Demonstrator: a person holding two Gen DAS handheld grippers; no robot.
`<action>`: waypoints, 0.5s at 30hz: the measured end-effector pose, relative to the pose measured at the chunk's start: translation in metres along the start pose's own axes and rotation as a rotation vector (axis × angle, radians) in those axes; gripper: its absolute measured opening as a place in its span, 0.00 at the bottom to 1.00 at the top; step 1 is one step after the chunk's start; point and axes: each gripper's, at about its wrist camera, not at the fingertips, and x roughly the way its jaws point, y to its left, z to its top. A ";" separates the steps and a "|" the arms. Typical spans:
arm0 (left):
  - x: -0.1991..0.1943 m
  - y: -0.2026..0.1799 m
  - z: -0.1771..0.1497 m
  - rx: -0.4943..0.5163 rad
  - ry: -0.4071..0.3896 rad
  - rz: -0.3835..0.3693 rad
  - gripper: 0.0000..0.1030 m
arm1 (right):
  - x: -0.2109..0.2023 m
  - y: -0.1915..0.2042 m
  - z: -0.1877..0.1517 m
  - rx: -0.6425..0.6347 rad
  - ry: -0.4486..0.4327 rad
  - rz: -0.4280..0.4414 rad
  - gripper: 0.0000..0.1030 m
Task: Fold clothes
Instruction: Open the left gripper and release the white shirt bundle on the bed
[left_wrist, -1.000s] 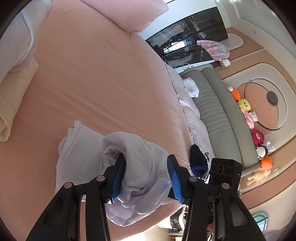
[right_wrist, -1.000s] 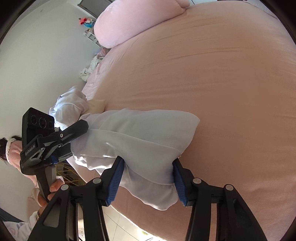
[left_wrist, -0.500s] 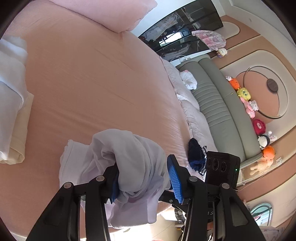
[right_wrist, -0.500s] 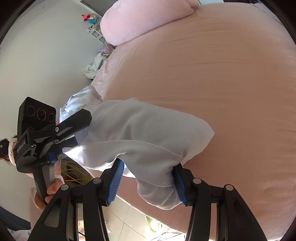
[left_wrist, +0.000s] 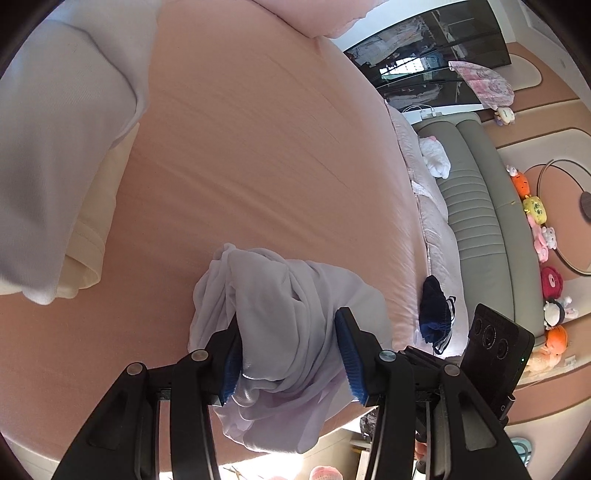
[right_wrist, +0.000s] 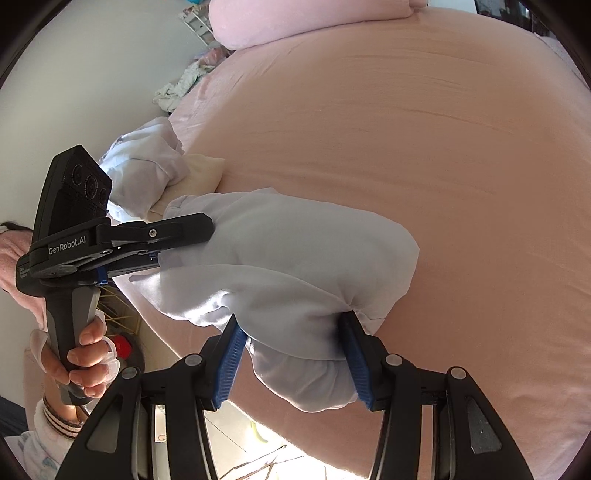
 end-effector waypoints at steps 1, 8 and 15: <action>-0.003 -0.001 0.000 -0.002 -0.005 -0.006 0.50 | -0.002 0.000 0.000 -0.010 0.002 0.003 0.52; -0.041 -0.018 -0.005 0.085 -0.084 -0.034 0.79 | -0.022 0.016 0.008 -0.148 -0.006 -0.087 0.66; -0.064 -0.033 -0.020 0.209 -0.094 0.125 0.80 | -0.044 0.042 0.010 -0.274 -0.022 -0.190 0.66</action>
